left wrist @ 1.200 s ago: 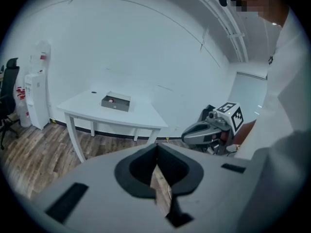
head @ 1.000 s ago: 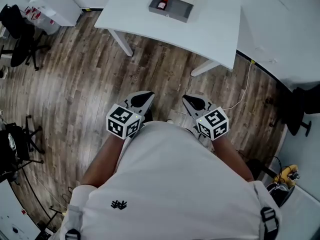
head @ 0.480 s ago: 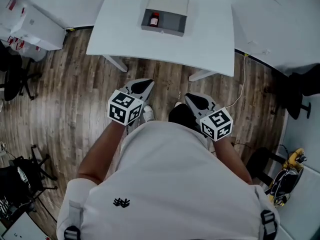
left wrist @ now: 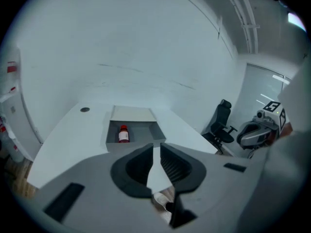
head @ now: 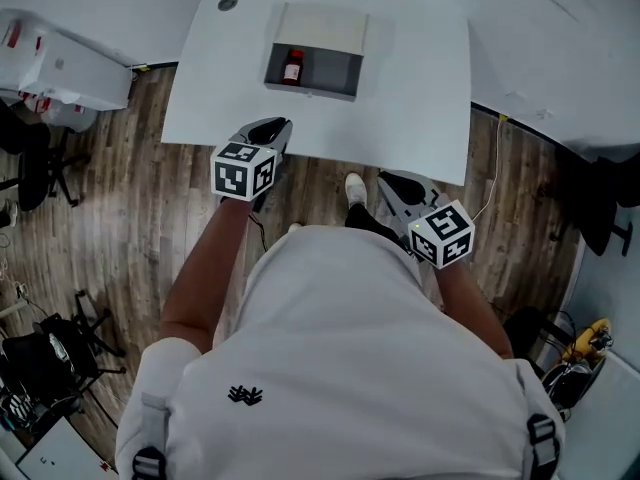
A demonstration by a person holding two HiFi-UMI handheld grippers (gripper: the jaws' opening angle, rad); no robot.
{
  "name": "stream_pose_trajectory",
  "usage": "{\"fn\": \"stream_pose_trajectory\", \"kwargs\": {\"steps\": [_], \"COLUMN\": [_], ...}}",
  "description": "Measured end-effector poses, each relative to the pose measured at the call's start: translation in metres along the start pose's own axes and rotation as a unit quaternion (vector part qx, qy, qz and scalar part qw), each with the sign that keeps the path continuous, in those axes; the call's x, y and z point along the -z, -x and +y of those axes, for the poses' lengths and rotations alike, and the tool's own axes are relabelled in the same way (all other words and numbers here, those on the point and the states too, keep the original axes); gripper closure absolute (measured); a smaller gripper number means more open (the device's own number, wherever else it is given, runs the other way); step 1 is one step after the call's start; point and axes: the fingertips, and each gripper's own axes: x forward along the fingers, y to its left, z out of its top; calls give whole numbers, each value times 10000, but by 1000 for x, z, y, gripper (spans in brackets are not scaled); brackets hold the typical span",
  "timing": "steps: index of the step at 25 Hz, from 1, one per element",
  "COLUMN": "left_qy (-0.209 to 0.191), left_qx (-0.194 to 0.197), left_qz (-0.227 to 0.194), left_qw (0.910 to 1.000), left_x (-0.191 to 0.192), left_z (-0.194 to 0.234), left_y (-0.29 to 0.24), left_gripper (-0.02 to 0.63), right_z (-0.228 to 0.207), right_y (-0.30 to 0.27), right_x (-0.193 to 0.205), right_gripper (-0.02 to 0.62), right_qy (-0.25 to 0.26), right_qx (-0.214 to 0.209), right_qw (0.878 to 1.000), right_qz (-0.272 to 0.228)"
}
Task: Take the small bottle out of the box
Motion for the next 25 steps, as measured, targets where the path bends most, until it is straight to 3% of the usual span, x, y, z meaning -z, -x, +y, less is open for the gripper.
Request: {"fn": "stream_pose_trajectory", "kwargs": {"steps": [6, 12, 16, 25], "left_qy": [20, 73, 86, 76], "left_qx": [-411, -721, -985, -1315], "left_qz": [434, 1007, 1398, 2230], "left_qw": [9982, 9923, 9852, 9659], "left_x": [-21, -19, -14, 4], "left_z": [35, 69, 93, 124], "left_y": [-60, -97, -122, -154], "left_gripper": [508, 445, 402, 374], "right_z": [-69, -101, -123, -160], "right_y": [-9, -17, -19, -21], "right_x": [-15, -22, -20, -16], "right_gripper": [581, 581, 581, 581], "right_qy": [-10, -162, -227, -407], "right_qx": [-135, -322, -408, -480], "right_qw": [9999, 9992, 9986, 9972], "right_qz": [84, 171, 262, 409]}}
